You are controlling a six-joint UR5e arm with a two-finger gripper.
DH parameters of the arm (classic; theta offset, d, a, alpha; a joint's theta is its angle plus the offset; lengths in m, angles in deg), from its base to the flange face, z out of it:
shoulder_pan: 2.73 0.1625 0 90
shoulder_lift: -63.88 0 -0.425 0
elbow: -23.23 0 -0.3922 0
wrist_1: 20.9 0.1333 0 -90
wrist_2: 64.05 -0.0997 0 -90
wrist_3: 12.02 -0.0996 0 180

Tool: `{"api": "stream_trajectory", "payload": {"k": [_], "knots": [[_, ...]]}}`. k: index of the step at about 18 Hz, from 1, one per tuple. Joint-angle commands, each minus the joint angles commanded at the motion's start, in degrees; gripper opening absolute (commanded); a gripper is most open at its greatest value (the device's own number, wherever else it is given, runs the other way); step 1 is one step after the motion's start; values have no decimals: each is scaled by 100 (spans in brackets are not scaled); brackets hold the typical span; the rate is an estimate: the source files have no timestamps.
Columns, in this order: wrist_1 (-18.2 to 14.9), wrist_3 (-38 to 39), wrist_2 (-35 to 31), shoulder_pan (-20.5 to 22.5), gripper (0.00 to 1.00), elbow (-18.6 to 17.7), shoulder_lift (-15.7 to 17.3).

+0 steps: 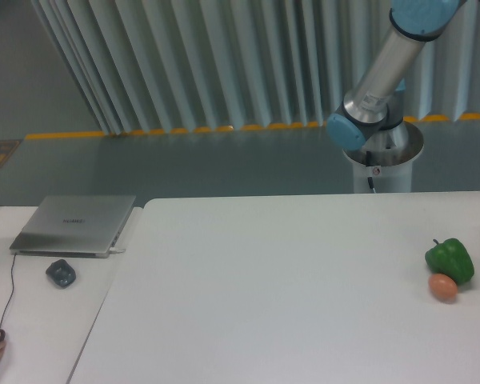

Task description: Place the yellow pepper in a basket

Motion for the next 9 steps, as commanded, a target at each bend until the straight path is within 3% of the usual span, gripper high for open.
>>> {"api": "stream_trajectory", "payload": {"k": [3, 6, 9], "knots": [[-17, 1221, -9, -210, 100, -132, 184], [-70, 2356, -236, -640, 100, -474, 649], [-254, 2429, -1070, -1088, 100, -598, 914]]}}
